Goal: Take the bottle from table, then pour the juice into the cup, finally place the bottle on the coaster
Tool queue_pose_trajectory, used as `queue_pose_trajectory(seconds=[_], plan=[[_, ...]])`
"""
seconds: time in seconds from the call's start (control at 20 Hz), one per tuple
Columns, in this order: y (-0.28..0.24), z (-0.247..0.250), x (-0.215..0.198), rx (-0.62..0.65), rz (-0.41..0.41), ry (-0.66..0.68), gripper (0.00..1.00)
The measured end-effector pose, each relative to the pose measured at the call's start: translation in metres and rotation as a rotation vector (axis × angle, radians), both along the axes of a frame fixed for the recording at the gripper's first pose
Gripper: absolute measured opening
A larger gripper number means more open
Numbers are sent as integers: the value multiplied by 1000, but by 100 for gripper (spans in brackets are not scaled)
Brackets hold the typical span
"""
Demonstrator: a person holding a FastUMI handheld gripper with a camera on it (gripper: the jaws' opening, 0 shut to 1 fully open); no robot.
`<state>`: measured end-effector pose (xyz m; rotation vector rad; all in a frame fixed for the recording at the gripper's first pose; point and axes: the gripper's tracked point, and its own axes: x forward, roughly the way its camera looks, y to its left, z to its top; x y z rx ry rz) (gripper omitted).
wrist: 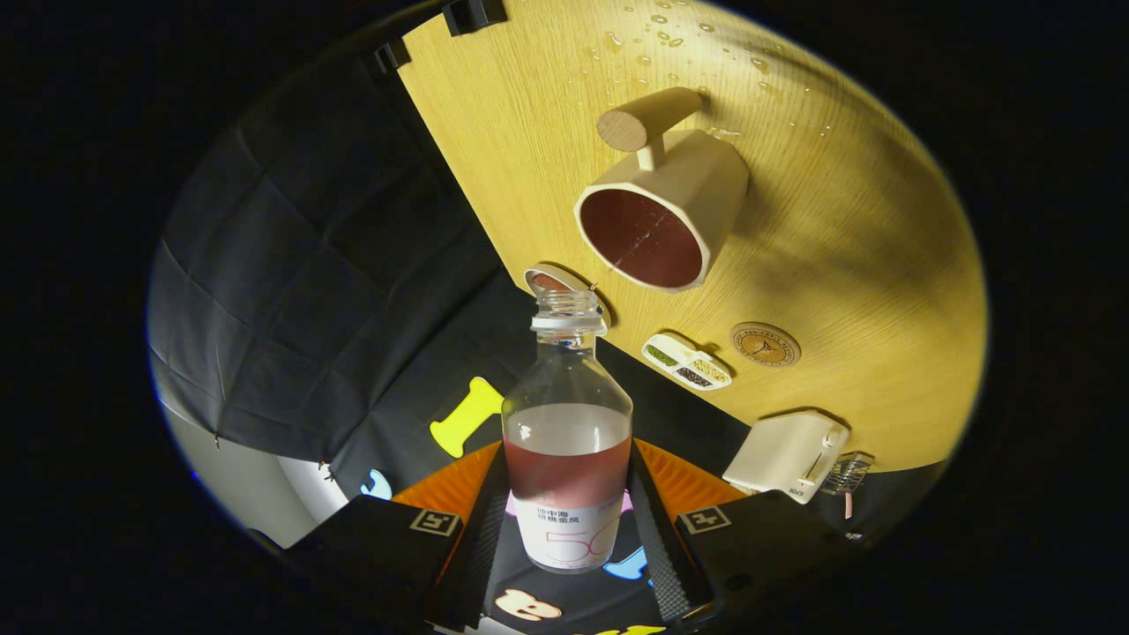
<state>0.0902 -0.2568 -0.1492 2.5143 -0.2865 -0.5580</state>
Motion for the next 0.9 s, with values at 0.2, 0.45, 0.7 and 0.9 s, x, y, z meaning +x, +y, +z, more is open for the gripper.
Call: queue_pose_trajectory(seconds=[0.2,0.45,0.7,0.9], plan=[[2,-2,-2,6,4,7,75],[6,-8,-6,28,2,14,75],[6,-10,-4,21,13,17,75],[10,-11,-3,9,25,21,75]])
